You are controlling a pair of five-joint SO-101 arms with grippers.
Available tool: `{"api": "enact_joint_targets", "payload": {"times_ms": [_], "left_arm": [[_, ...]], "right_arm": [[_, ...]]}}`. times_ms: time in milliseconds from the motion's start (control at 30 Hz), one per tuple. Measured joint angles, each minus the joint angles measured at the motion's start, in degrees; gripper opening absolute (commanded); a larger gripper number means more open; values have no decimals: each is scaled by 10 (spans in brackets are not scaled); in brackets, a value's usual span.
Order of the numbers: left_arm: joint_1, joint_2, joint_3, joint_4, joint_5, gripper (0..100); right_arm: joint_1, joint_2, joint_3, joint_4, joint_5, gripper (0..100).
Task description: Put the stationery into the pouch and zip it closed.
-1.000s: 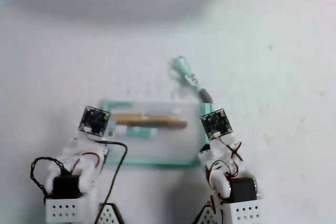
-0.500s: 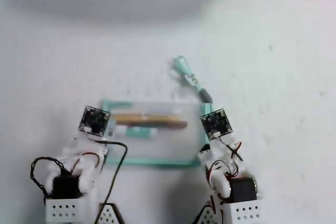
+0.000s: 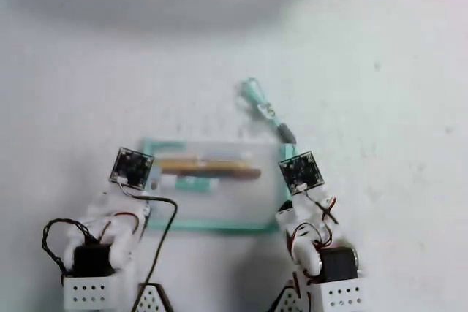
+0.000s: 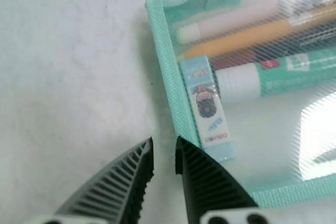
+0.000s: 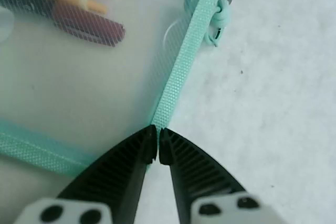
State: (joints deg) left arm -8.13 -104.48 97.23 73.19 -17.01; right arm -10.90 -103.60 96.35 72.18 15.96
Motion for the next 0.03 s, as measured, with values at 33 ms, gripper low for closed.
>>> {"api": "enact_joint_targets", "payload": {"times_ms": [33], "left_arm": [[0,0,0,0,0,91]], "right_arm": [[0,0,0,0,0,18]]}}
